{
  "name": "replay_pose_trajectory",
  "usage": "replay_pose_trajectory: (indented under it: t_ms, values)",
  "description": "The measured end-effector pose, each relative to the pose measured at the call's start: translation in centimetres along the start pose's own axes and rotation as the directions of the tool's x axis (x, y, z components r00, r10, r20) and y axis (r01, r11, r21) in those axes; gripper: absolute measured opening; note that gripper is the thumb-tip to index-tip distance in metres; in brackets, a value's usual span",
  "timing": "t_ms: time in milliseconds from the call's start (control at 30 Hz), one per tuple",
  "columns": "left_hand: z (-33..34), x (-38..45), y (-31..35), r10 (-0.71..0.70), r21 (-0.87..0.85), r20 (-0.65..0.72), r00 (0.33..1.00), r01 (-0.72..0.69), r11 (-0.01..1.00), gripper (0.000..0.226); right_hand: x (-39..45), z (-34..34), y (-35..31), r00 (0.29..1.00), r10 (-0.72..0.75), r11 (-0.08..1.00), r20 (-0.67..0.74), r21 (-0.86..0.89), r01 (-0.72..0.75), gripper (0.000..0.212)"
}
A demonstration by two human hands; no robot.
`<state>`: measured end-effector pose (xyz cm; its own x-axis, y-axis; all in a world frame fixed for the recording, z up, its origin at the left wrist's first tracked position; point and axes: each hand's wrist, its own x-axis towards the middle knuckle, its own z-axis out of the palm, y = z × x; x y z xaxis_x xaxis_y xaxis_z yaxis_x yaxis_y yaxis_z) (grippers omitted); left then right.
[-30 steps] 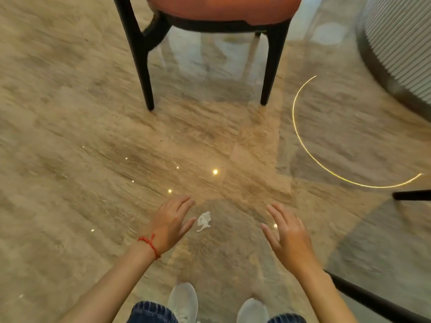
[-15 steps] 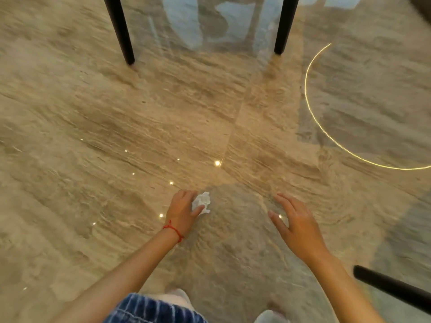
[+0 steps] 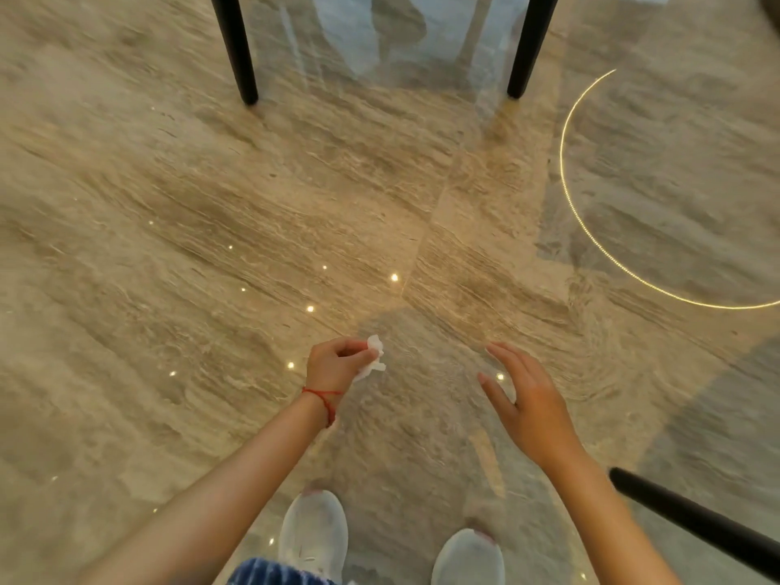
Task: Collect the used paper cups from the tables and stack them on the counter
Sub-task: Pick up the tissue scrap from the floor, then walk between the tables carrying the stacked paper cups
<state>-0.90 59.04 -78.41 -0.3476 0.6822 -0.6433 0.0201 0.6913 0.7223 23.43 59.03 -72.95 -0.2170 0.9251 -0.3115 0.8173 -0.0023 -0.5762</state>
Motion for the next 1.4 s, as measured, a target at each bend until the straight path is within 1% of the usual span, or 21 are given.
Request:
replay_pose_trajectory:
  t_ms: [100,200,333,433,600,700,833,1000,1167,1400]
  values:
    - [-1.3,-3.5,4.0,-0.021,-0.089,-0.005,1.0,0.021,0.996,0.012,-1.3,-3.0,-2.5,1.0,0.007,1.0,0.016,0.008,-0.007,0.049]
    - [-2.6,-7.2,8.4,-0.045,-0.154,-0.006,0.999,0.044,0.987,0.013,-2.5,-6.3,-5.6,1.0,0.0,1.0,-0.006,-0.002,0.0,0.043]
    - [-5.0,-12.5,14.4,-0.069,-0.259,0.01,0.998,0.069,0.963,0.011,-4.6,-11.4,-10.7,0.999,0.002,1.0,-0.035,0.01,-0.001,0.042]
    - [-7.0,-16.4,19.0,-0.102,-0.322,0.018,0.995,0.102,0.941,0.012,-6.4,-15.9,-14.6,0.998,0.007,1.0,-0.059,0.009,-0.007,0.042]
    - [-10.5,-23.4,27.9,-0.121,-0.394,0.042,0.992,0.128,0.91,0.013,-9.5,-25.1,-21.8,0.988,0.064,0.997,-0.137,0.057,-0.057,0.04]
    - [-12.7,-28.0,33.8,-0.102,-0.397,0.058,0.993,0.116,0.91,0.016,-11.9,-30.9,-26.6,0.982,0.066,0.996,-0.176,0.073,-0.053,0.039]
    - [-14.8,-33.0,40.2,-0.051,-0.397,0.061,0.997,0.072,0.915,0.014,-14.5,-36.4,-32.0,0.976,0.055,0.995,-0.209,0.09,-0.036,0.04]
    - [-17.5,-38.8,47.1,0.035,-0.39,0.063,0.997,-0.008,0.921,0.009,-17.4,-42.5,-38.0,0.955,0.064,0.989,-0.288,0.143,-0.023,0.039]
    - [-19.3,-42.9,51.4,0.1,-0.398,0.06,0.993,-0.068,0.915,0.01,-19.7,-46.3,-41.6,0.929,0.061,0.988,-0.364,0.156,-0.003,0.041]
    - [-18.1,-45.4,54.6,0.16,-0.376,0.145,0.976,-0.096,0.922,0.01,-21.0,-49.1,-42.6,0.89,0.125,0.982,-0.439,0.183,-0.048,0.042]
